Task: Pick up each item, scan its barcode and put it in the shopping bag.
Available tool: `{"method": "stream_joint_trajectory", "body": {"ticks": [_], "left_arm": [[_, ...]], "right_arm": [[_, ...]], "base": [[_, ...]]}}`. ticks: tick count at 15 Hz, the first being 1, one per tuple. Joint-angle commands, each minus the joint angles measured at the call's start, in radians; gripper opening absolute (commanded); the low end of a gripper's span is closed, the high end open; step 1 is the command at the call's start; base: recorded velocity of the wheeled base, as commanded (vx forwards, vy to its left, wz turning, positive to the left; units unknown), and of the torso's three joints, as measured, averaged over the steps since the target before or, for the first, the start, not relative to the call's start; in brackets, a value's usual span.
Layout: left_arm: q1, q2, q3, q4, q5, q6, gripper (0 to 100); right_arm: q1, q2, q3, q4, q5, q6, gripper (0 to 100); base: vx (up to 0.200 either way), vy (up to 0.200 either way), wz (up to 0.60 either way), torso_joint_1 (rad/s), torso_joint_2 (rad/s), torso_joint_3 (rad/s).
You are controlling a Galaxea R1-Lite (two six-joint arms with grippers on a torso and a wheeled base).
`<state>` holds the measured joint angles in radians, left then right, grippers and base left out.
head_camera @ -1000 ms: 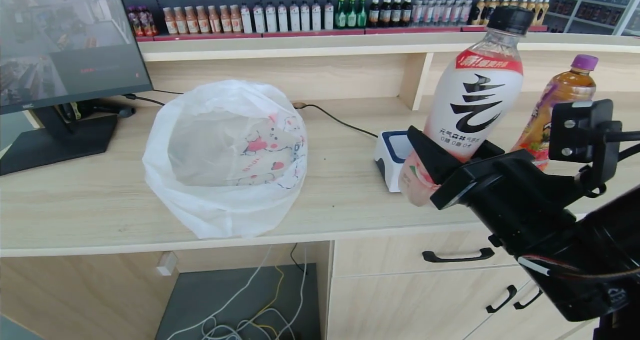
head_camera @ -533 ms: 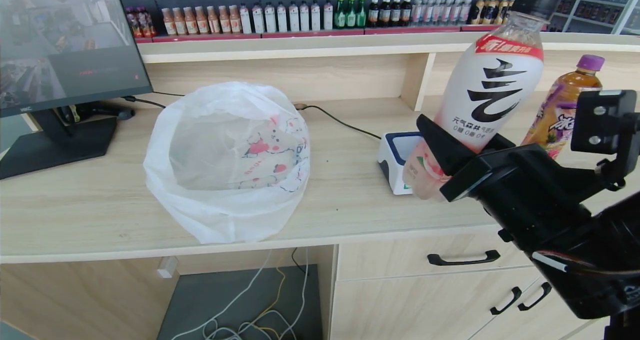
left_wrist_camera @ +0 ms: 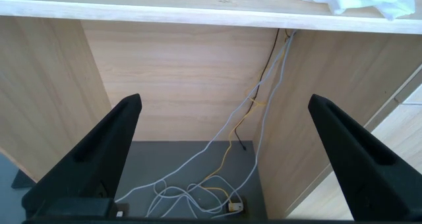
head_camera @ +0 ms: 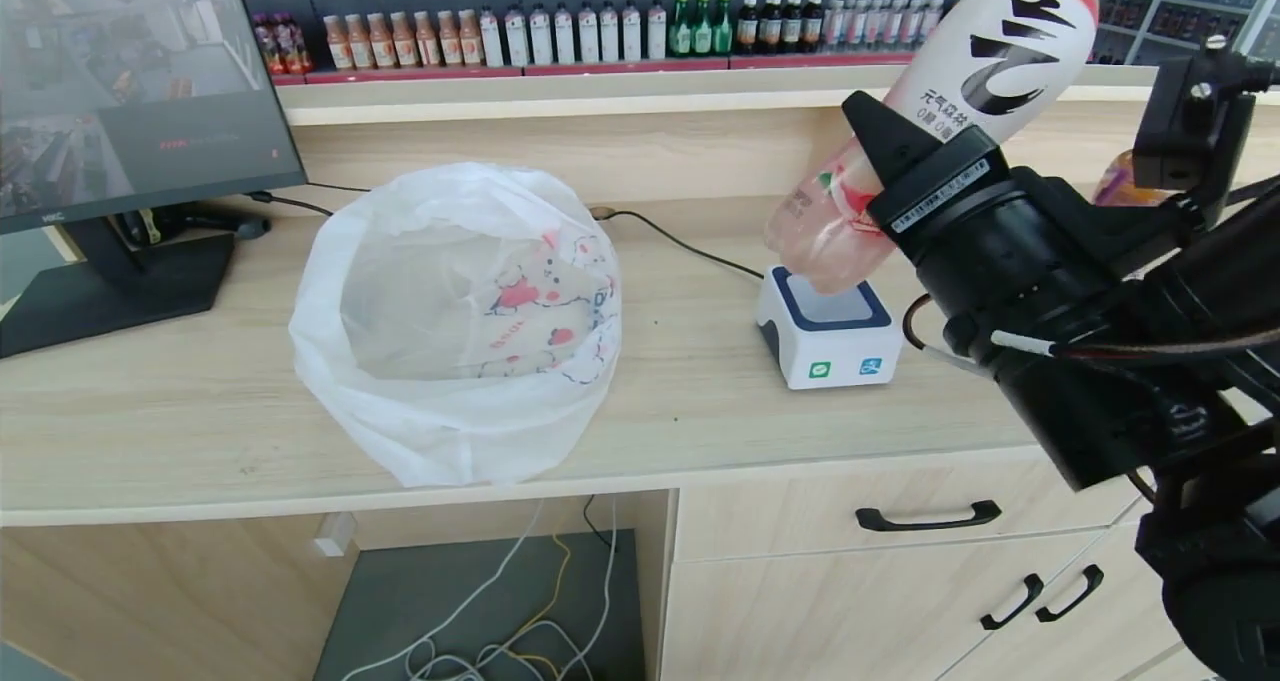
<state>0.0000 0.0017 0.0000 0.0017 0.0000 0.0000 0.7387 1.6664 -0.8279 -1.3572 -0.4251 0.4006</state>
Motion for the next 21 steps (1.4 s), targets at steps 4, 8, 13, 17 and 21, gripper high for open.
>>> {"method": "stream_joint_trajectory", "body": {"ticks": [4,8,13,17,21], "left_arm": [[0.000,0.000,0.000,0.000,0.000,0.000,100],[0.000,0.000,0.000,0.000,0.000,0.002,100],[0.000,0.000,0.000,0.000,0.000,0.000,100],[0.000,0.000,0.000,0.000,0.000,0.002,100],[0.000,0.000,0.000,0.000,0.000,0.002,100]], "right_arm": [[-0.045,0.027,-0.200,0.199,-0.087,0.207,0],[-0.048,0.035,-0.293,0.294,-0.109,0.265,0],[-0.053,0.050,-0.295,0.483,-0.236,0.477,0],[-0.056,0.085,-0.298,0.497,-0.236,0.495,0],[-0.058,0.090,-0.312,0.500,-0.235,0.570,0]], "base": [[0.000,0.000,0.00,0.000,0.00,0.000],[0.000,0.000,0.00,0.000,0.00,0.000],[0.000,0.000,0.00,0.000,0.00,0.000],[0.000,0.000,0.00,0.000,0.00,0.000],[0.000,0.000,0.00,0.000,0.00,0.000]]}}
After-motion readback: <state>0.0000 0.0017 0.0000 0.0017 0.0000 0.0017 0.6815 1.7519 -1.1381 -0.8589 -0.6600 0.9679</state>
